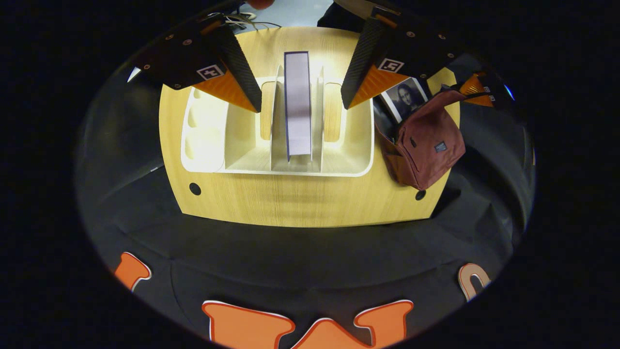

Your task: Open the schoolbag, grab two books from the bookshelf and put them into the schoolbag.

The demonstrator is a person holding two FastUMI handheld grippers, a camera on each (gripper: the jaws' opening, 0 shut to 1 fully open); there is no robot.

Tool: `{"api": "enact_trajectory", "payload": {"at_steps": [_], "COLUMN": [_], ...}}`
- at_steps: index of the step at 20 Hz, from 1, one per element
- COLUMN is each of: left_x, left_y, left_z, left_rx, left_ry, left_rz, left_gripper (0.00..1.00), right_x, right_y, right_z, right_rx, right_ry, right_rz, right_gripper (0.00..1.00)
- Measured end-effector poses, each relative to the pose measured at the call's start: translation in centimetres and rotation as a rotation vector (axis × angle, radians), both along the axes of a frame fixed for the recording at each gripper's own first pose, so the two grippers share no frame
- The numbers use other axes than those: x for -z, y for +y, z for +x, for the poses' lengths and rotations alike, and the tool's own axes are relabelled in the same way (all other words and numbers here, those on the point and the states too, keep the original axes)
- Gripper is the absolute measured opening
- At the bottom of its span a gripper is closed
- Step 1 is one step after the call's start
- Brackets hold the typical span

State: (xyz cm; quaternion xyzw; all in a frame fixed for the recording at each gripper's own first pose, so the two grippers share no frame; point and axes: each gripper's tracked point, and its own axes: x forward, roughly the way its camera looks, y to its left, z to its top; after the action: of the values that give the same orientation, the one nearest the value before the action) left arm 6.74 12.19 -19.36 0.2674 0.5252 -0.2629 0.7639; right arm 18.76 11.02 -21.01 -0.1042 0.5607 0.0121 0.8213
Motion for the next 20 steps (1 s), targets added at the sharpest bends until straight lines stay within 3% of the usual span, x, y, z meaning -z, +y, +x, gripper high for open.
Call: {"api": "enact_trajectory", "payload": {"at_steps": [6, 10, 12, 13, 14, 15, 16, 20], "left_x": [0.2, 0.1, 0.0, 0.0, 0.0, 0.1, 0.1, 0.0], "left_y": [0.2, 0.4, 0.4, 0.4, 0.5, 0.5, 0.6, 0.6], "left_z": [-0.1, -0.1, 0.0, -0.1, -0.3, -0.3, -0.3, -0.1], "left_rx": [-0.020, -0.027, -0.029, -0.030, -0.030, -0.030, -0.031, -0.025], "left_ry": [0.007, 0.007, 0.008, 0.007, 0.008, 0.009, 0.010, 0.008], "left_rz": [0.004, 0.008, 0.009, 0.009, 0.008, 0.007, 0.008, 0.011], "left_gripper": [0.01, 0.01, 0.01, 0.01, 0.01, 0.01, 0.01, 0.01], "right_x": [3.1, 4.6, 4.7, 4.9, 5.0, 4.7, 4.9, 3.1], "right_y": [-0.4, -0.1, -0.4, -0.6, -0.9, -0.8, -0.8, -0.7], "right_z": [0.7, 0.6, 1.0, 1.2, 1.2, 1.0, 0.9, 0.3], "right_rx": [0.010, 0.033, 0.056, 0.056, 0.068, 0.076, 0.076, 0.093], "right_ry": [0.117, 0.173, 0.174, 0.160, 0.153, 0.146, 0.147, 0.126], "right_rz": [-0.024, -0.010, -0.008, -0.007, -0.010, -0.018, -0.012, 0.011], "right_gripper": [0.99, 0.82, 0.44, 0.37, 0.35, 0.44, 0.33, 0.32]}}
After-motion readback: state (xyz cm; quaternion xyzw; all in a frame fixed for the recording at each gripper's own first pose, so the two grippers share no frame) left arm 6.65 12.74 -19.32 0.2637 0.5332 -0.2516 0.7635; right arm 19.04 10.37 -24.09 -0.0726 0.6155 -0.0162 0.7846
